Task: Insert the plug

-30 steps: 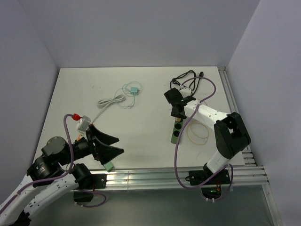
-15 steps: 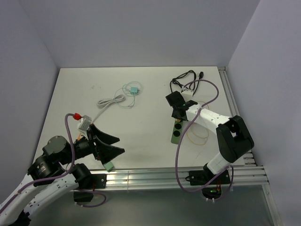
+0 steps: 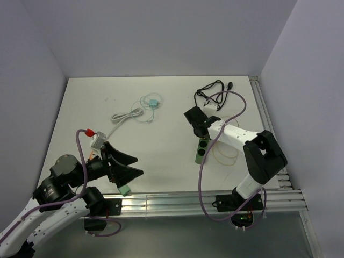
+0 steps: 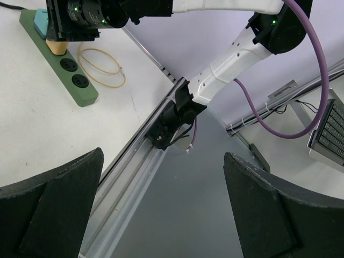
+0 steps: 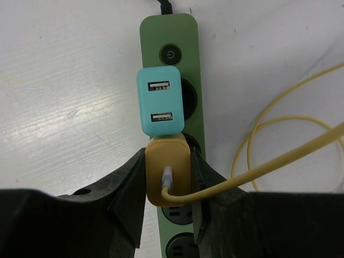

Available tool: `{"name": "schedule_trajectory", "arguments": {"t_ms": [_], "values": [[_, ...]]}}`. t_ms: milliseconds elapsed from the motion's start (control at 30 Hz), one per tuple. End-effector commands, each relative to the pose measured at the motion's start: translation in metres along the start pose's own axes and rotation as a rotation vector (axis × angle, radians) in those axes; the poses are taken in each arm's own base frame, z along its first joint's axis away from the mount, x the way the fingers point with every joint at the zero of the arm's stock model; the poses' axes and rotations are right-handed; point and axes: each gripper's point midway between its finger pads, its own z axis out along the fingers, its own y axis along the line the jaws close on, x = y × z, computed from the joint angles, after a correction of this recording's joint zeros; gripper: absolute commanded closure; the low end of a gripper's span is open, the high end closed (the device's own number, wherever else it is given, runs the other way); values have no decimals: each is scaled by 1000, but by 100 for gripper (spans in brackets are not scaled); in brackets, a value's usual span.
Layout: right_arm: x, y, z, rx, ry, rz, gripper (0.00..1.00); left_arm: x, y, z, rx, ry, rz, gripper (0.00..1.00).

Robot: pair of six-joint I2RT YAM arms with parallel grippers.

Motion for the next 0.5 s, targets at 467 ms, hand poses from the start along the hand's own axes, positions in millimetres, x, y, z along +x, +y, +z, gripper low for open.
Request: {"name": "schedule_trajectory", "arguments": {"t_ms": [467], "values": [[143, -27, 37, 69, 332, 6, 100, 4, 7, 12, -20, 21, -36, 1]]}}
